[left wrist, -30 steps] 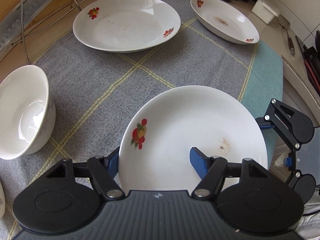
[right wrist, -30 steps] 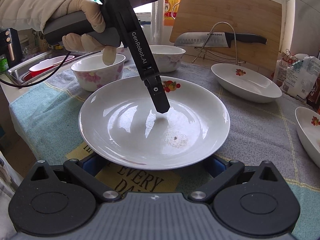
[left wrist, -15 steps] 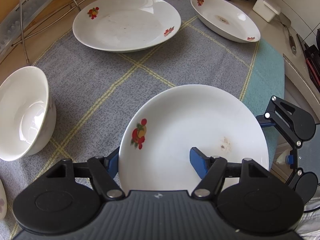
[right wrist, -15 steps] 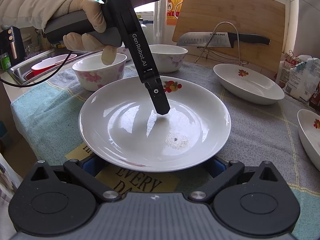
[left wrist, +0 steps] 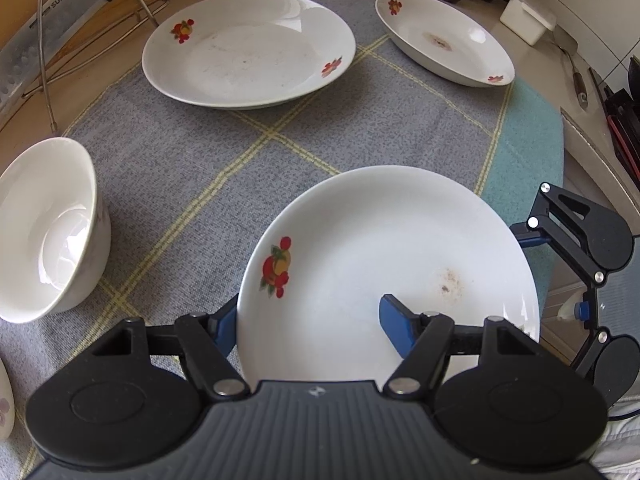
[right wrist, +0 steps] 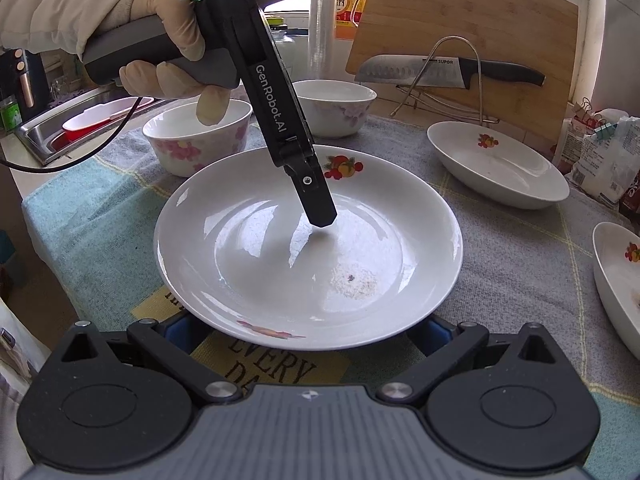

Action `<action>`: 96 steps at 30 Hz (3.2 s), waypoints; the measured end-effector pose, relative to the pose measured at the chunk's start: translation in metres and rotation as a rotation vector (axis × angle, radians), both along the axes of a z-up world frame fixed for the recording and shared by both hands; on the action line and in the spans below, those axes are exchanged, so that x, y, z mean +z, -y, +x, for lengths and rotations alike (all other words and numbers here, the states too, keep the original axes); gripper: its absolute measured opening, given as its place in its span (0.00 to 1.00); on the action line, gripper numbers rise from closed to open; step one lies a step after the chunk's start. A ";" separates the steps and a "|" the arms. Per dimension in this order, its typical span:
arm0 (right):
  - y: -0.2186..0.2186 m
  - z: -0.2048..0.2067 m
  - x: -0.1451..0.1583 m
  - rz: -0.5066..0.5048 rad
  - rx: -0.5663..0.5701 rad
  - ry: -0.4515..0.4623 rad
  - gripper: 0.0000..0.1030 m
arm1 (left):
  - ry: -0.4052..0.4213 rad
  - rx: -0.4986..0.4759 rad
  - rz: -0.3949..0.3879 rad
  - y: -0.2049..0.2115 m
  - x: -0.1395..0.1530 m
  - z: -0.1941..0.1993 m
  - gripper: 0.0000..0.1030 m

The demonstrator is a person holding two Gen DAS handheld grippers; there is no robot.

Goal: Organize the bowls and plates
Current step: 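Lift the large floral plate off the card with the left tool, then carry the large plate with the left tool and lower it onto another plate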

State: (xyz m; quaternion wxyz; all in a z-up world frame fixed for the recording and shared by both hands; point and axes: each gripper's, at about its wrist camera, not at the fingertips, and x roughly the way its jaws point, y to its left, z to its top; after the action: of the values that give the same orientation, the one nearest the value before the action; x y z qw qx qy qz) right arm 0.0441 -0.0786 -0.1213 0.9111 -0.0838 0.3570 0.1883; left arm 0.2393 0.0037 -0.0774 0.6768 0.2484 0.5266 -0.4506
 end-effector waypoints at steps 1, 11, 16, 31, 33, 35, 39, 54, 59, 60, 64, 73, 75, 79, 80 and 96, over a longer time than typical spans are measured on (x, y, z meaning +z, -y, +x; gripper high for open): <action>0.001 0.000 0.001 0.003 0.003 -0.002 1.00 | -0.001 0.004 0.001 0.000 0.000 0.000 0.68; 0.015 0.004 0.009 0.011 0.023 -0.017 1.00 | 0.001 0.024 -0.002 0.008 0.006 -0.002 0.68; 0.028 0.005 0.014 0.010 0.039 -0.021 1.00 | 0.007 0.039 -0.005 0.018 0.011 -0.005 0.68; 0.091 0.009 0.034 0.006 0.056 0.006 1.00 | 0.054 0.034 -0.012 0.081 0.034 -0.008 0.68; 0.100 0.009 0.036 0.001 0.048 0.010 1.00 | 0.060 0.022 -0.015 0.094 0.037 -0.008 0.68; 0.112 0.008 0.038 -0.003 0.036 0.017 1.00 | 0.064 0.012 -0.016 0.107 0.039 -0.008 0.68; 0.134 0.007 0.043 -0.009 0.014 0.028 1.00 | 0.075 -0.013 -0.020 0.134 0.041 -0.007 0.68; 0.210 0.000 0.046 -0.022 -0.096 0.041 1.00 | 0.095 -0.131 -0.020 0.232 0.046 -0.008 0.68; 0.231 0.000 0.044 -0.026 -0.136 0.035 1.00 | 0.091 -0.164 -0.022 0.259 0.042 -0.006 0.69; 0.235 0.000 0.043 -0.028 -0.142 0.033 1.00 | 0.089 -0.171 -0.023 0.264 0.041 -0.005 0.69; 0.248 0.000 0.041 -0.036 -0.166 0.025 1.00 | 0.080 -0.192 -0.025 0.279 0.035 -0.001 0.69; 0.266 0.007 0.034 -0.037 -0.199 -0.006 1.00 | 0.053 -0.216 -0.021 0.301 0.021 0.009 0.69; 0.268 0.009 0.033 -0.036 -0.202 -0.014 1.00 | 0.047 -0.219 -0.020 0.304 0.018 0.011 0.69; 0.272 0.013 0.033 -0.021 -0.214 -0.030 1.00 | 0.030 -0.222 -0.022 0.307 0.013 0.015 0.70; 0.272 0.014 0.032 -0.024 -0.216 -0.035 1.00 | 0.027 -0.224 -0.022 0.308 0.012 0.016 0.70; 0.273 0.027 0.035 -0.022 -0.269 -0.113 1.00 | -0.003 -0.244 -0.015 0.317 -0.004 0.027 0.70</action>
State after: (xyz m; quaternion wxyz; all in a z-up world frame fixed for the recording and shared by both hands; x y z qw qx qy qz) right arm 0.0713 -0.3519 -0.0868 0.9055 -0.0345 0.4181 0.0647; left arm 0.2659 -0.3133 -0.0811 0.6180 0.3048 0.4899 -0.5340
